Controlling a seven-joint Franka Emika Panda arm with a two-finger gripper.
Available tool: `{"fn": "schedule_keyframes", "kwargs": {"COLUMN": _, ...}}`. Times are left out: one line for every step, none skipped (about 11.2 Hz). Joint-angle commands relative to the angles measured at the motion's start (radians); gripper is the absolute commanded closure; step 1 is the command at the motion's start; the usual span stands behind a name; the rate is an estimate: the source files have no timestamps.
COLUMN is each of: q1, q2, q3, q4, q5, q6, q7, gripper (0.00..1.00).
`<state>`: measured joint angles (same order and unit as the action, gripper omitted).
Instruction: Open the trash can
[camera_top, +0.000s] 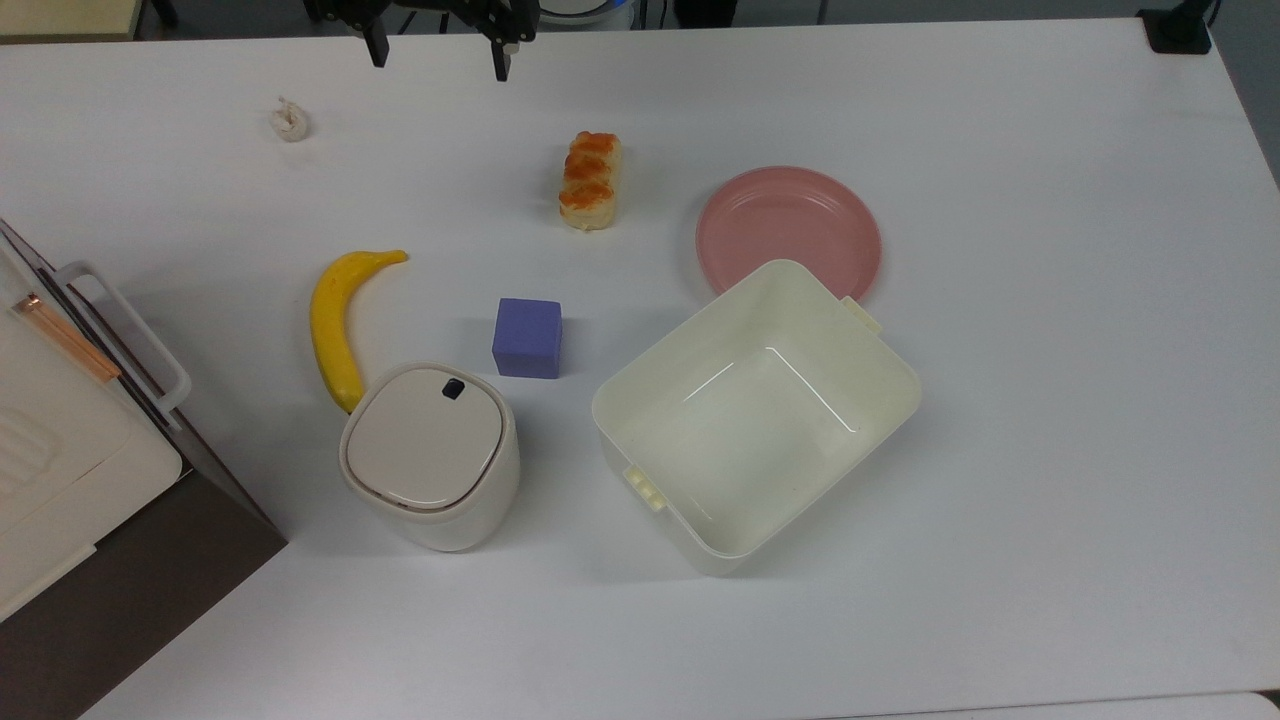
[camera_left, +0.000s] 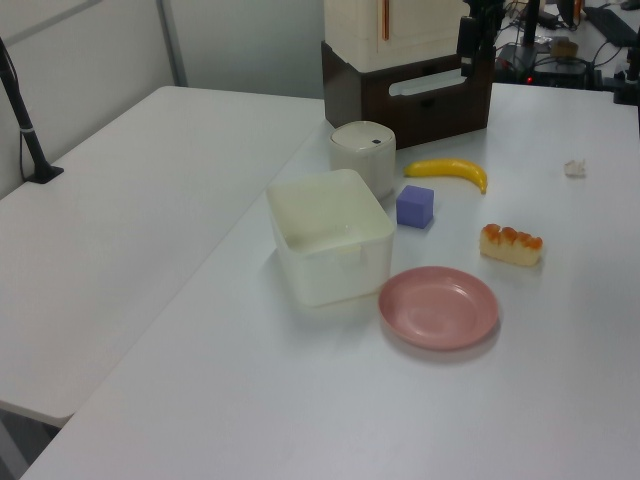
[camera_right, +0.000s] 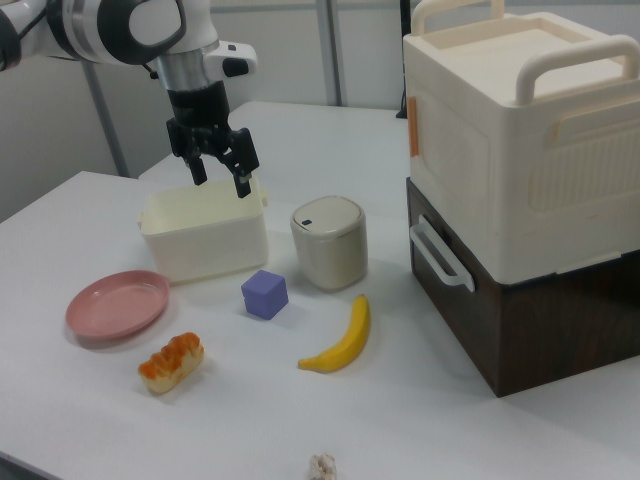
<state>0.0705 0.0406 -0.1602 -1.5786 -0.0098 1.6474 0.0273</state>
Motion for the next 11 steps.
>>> {"fn": "schedule_keyframes", "kwargs": {"q1": 0.014, "q2": -0.031, "q3": -0.010, "q4": -0.035, "q5": -0.004, "q6": 0.012, "q7": -0.006, "gripper": 0.00}}
{"fn": "schedule_keyframes", "kwargs": {"q1": 0.014, "q2": -0.031, "q3": -0.010, "q4": -0.035, "q5": -0.004, "q6": 0.012, "q7": -0.006, "gripper": 0.00}}
{"fn": "schedule_keyframes", "kwargs": {"q1": 0.014, "q2": -0.031, "q3": -0.010, "q4": -0.037, "q5": -0.004, "q6": 0.014, "q7": -0.006, "gripper": 0.00}}
{"fn": "schedule_keyframes", "kwargs": {"q1": 0.014, "q2": -0.031, "q3": -0.010, "q4": -0.037, "q5": -0.004, "q6": 0.017, "q7": -0.007, "gripper": 0.00}}
{"fn": "schedule_keyframes", "kwargs": {"q1": 0.014, "q2": -0.031, "q3": -0.010, "q4": -0.035, "q5": -0.004, "q6": 0.017, "q7": -0.006, "gripper": 0.00}}
{"fn": "schedule_keyframes", "kwargs": {"q1": 0.014, "q2": -0.031, "q3": -0.010, "q4": -0.035, "q5": -0.004, "q6": 0.019, "q7": -0.007, "gripper": 0.00}}
{"fn": "schedule_keyframes", "kwargs": {"q1": 0.015, "q2": -0.031, "q3": -0.010, "q4": -0.037, "q5": -0.006, "q6": 0.019, "q7": -0.007, "gripper": 0.00}}
{"fn": "schedule_keyframes", "kwargs": {"q1": 0.015, "q2": -0.031, "q3": -0.010, "q4": -0.037, "q5": -0.006, "q6": 0.019, "q7": -0.007, "gripper": 0.00}}
{"fn": "schedule_keyframes", "kwargs": {"q1": 0.017, "q2": -0.031, "q3": -0.010, "q4": -0.035, "q5": -0.006, "q6": 0.019, "q7": -0.007, "gripper": 0.00}}
{"fn": "schedule_keyframes", "kwargs": {"q1": 0.015, "q2": -0.031, "q3": -0.010, "q4": -0.035, "q5": -0.007, "q6": 0.020, "q7": -0.009, "gripper": 0.00}}
{"fn": "schedule_keyframes", "kwargs": {"q1": 0.015, "q2": -0.031, "q3": -0.010, "q4": -0.037, "q5": -0.007, "q6": 0.020, "q7": -0.018, "gripper": 0.00}}
